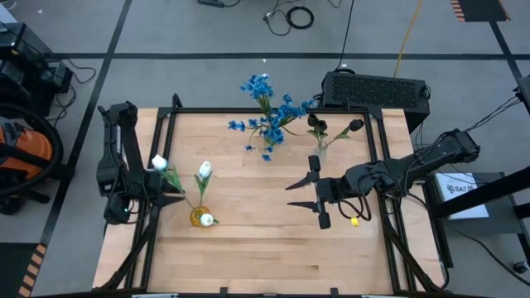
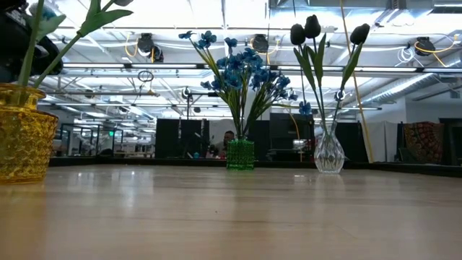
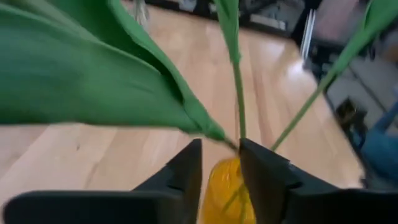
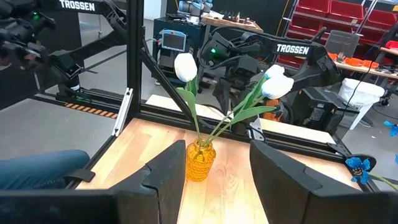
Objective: Sort flowers into vase by color
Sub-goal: Return to Home Position
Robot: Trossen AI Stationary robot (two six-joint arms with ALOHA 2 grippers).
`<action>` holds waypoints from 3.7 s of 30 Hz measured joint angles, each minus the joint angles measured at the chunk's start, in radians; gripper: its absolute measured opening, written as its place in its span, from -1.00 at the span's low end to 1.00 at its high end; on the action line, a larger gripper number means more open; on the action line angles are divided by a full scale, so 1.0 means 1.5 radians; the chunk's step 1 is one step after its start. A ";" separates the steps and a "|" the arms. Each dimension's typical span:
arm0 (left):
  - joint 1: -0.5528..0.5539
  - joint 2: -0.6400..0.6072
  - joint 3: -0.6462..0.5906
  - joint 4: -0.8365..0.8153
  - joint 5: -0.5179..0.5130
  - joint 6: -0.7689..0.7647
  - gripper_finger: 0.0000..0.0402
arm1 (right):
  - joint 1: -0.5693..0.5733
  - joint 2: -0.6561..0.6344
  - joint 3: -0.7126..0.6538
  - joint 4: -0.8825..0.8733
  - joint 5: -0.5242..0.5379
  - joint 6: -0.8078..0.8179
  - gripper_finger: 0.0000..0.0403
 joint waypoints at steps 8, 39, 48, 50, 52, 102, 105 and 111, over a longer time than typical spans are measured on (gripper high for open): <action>0.044 0.063 0.000 0.017 -0.084 0.019 -0.92 | 0.000 0.000 0.000 0.000 0.000 -0.003 -0.15; 0.147 0.233 0.000 0.260 -0.115 0.015 -0.91 | 0.000 -0.001 0.000 0.001 0.000 -0.003 -0.15; 0.172 0.266 0.000 0.326 -0.108 0.016 -0.91 | 0.000 -0.001 0.000 0.000 0.000 -0.003 -0.15; 0.177 0.267 0.000 0.340 -0.104 0.020 -0.91 | 0.000 -0.001 0.000 0.000 0.000 -0.003 -0.15; 0.182 0.267 0.000 0.352 -0.101 0.020 -0.91 | 0.000 -0.001 0.000 0.000 0.000 -0.003 -0.15; 0.258 0.357 0.000 0.685 -0.008 0.195 -0.91 | 0.000 -0.001 0.000 0.000 -0.001 0.000 -0.15; 0.265 0.373 0.000 0.706 -0.008 0.197 -0.91 | 0.000 -0.001 0.000 0.000 -0.001 0.000 -0.15; 0.277 0.391 0.000 0.734 0.026 0.248 -0.91 | 0.000 -0.001 0.000 0.000 -0.002 0.000 -0.15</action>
